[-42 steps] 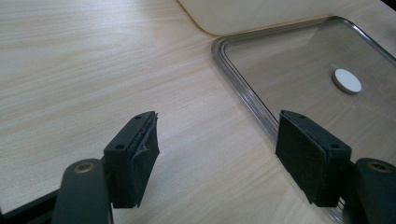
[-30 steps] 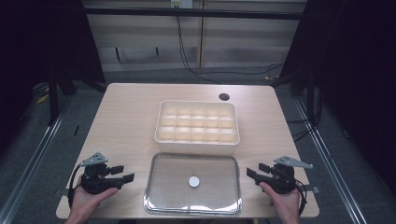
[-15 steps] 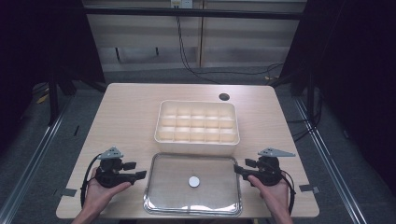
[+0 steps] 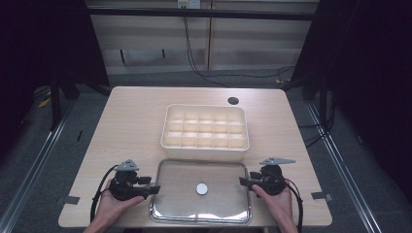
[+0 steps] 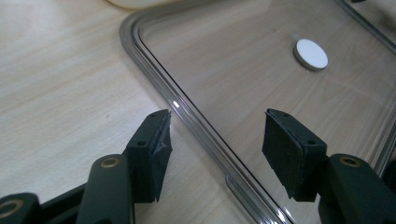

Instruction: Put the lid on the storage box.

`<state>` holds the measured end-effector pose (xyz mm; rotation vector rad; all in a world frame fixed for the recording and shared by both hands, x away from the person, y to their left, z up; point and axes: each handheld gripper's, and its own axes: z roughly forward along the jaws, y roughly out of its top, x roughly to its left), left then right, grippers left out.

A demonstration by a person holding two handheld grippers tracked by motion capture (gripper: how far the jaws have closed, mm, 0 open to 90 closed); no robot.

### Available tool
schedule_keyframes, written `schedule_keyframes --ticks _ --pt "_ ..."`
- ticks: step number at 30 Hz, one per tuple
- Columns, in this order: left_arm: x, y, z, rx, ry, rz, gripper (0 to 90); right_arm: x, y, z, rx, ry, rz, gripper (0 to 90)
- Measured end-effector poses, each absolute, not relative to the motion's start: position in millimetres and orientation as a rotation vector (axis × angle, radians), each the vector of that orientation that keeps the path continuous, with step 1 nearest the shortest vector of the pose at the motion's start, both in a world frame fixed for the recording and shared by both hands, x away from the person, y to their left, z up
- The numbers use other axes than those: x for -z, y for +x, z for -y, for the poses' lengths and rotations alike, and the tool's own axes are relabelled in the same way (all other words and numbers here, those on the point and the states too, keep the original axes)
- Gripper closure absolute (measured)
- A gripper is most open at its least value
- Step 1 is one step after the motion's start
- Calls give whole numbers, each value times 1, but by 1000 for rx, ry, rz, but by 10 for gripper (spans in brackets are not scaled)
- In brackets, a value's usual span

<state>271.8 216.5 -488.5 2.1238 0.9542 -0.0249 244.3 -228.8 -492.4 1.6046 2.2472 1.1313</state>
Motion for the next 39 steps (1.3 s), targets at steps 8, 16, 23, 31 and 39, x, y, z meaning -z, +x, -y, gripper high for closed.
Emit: schedule_keyframes --ticks 8,16,23,31,39 --pt "492 270 -213 34 2163 -939 472 497 246 228 -1096 1616 -2224 481" --pt "493 271 -210 19 2185 -931 592 498 242 224 -1070 1593 -2191 500" --pt "493 269 -209 6 2183 -932 633 500 241 225 -1119 1644 -2155 534" --pt "493 271 -211 18 2186 -944 662 505 244 239 -1307 1867 -2052 570" --pt "493 271 -211 17 2184 -946 666 509 241 247 -1422 1987 -1994 589"
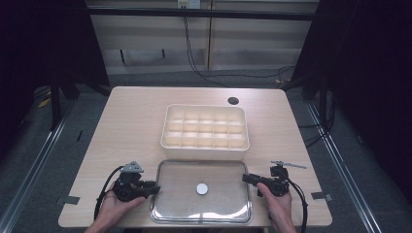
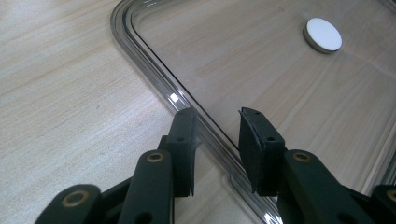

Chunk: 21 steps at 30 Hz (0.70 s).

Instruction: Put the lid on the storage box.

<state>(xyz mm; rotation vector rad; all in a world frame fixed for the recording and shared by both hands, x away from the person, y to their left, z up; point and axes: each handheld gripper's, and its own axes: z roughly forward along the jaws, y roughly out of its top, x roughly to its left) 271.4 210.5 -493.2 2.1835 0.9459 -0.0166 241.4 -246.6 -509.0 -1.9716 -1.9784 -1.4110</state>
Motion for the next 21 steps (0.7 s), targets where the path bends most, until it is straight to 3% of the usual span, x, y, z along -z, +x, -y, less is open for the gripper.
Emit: schedule_keyframes --ticks 21 --pt "493 273 -213 21 2178 -954 668 510 239 241 1412 -1798 1952 612"
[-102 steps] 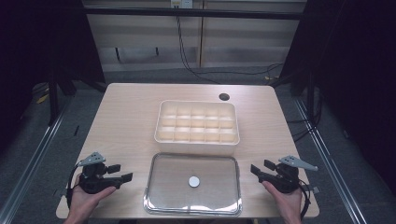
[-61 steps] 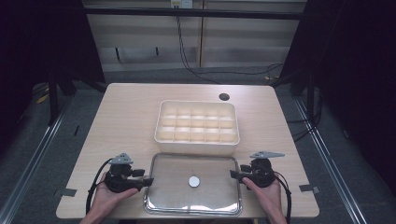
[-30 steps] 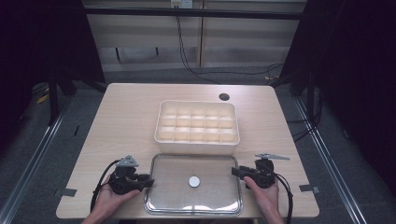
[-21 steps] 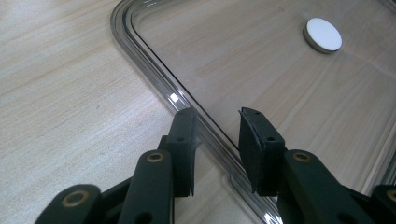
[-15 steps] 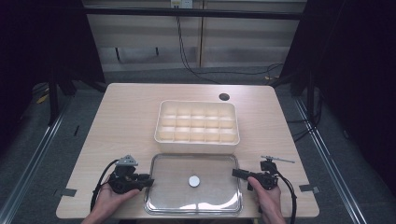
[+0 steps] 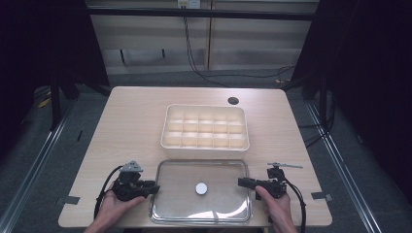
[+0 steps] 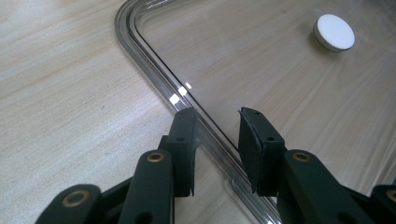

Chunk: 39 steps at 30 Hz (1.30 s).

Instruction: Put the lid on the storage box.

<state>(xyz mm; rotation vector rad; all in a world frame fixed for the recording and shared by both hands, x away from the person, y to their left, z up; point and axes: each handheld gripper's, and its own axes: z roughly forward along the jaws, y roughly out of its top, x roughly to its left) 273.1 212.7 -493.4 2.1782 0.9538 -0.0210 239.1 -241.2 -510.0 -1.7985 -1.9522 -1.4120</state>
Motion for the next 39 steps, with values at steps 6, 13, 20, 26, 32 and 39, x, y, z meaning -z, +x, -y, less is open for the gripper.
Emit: schedule_keyframes --ticks 6,13,20,26,32,39 --pt "493 273 -213 31 2170 -952 620 510 239 242 1408 -1803 1954 650" --pt "493 273 -215 18 2176 -941 575 506 236 245 1480 -1796 1931 694" --pt "494 273 -215 21 2165 -943 580 506 237 242 1517 -1686 1911 658" --pt "494 274 -216 62 2150 -943 521 504 238 239 1515 -1668 1926 677" --pt "494 276 -217 57 2137 -963 396 501 235 239 1552 -1640 1945 698" --pt "494 276 -218 64 2123 -973 326 498 234 237 1589 -1605 1962 708"
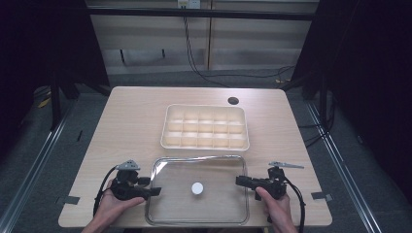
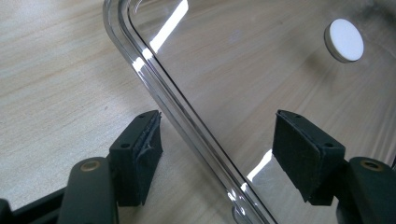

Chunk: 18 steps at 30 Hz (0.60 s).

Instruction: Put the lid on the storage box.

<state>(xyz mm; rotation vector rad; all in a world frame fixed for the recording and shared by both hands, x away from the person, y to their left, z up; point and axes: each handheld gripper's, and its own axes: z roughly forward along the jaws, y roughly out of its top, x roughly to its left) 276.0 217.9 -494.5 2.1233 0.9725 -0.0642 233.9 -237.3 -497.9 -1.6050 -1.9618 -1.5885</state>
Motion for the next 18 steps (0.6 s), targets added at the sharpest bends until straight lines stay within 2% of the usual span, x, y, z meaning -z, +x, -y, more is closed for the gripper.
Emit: schedule_keyframes --ticks 12,18 --pt "496 275 -211 104 2101 -972 323 493 231 240 1631 -1601 1988 712" --pt "495 276 -214 139 2099 -974 424 492 230 240 1605 -1631 2011 706"
